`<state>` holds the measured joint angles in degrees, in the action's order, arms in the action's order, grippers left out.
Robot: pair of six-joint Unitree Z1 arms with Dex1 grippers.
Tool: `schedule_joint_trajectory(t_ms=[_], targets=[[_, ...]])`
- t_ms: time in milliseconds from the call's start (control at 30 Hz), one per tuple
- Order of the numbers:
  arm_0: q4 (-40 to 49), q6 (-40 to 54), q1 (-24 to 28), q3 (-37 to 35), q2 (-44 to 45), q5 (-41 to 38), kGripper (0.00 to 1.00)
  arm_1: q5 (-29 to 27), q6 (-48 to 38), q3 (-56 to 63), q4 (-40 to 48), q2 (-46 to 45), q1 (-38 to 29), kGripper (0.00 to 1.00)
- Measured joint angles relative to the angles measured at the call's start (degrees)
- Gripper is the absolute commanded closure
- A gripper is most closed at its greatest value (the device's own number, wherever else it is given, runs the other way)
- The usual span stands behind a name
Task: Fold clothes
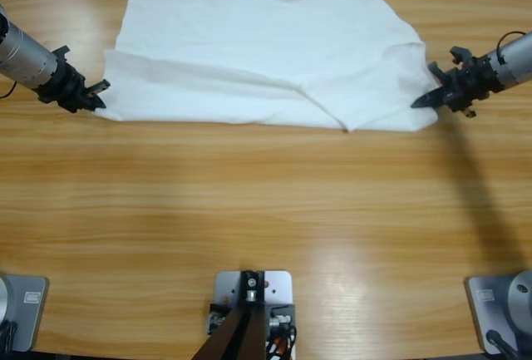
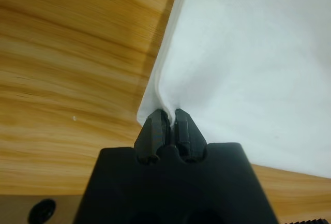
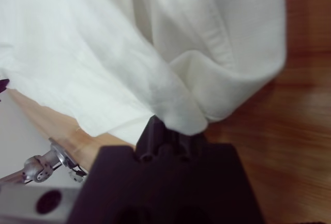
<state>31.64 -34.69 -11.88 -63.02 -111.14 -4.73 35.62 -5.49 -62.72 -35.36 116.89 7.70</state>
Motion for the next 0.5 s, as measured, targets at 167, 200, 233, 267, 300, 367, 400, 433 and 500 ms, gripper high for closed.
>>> schedule_joint_trajectory(t_ms=[167, 200, 233, 267, 300, 367, 400, 433, 500], targets=[[0.5, 0.0, 0.0, 1.2, 1.3, 0.0, 1.0, -0.7, -0.2, 0.0, -4.1, -0.3, 0.0, 1.0], [0.5, 0.0, 0.0, 1.7, 1.8, 0.0, 1.0, -0.9, -0.3, 0.0, -5.4, -0.5, 0.0, 1.0], [0.5, 0.0, 0.0, 2.4, 2.6, 0.0, 1.0, -1.1, -0.5, 0.0, -6.4, -1.0, 0.0, 1.0], [0.5, 0.0, 0.0, 3.1, 3.2, 0.0, 1.0, -1.1, -0.7, 0.0, -7.4, -1.6, 0.0, 1.0], [0.6, 0.0, 0.0, 3.8, 3.9, 0.0, 1.0, -1.2, -0.9, 0.0, -8.3, -2.4, 0.0, 1.0], [0.6, -0.1, 0.0, 5.8, 5.4, 0.0, 1.0, -1.2, -1.6, 0.0, -10.1, -3.6, 0.0, 1.0], [0.6, -0.2, -0.1, 7.0, 6.2, 0.0, 1.0, -1.2, -1.8, 0.0, -11.0, -4.3, 0.0, 1.0], [0.6, -0.3, -0.2, 8.0, 6.8, 0.0, 1.0, -1.3, -2.1, 0.0, -11.8, -5.2, 0.0, 1.0], [0.6, -0.8, -0.6, 10.1, 8.3, 0.0, 1.0, -1.5, -2.7, 0.0, -13.7, -6.6, 0.0, 1.0]])
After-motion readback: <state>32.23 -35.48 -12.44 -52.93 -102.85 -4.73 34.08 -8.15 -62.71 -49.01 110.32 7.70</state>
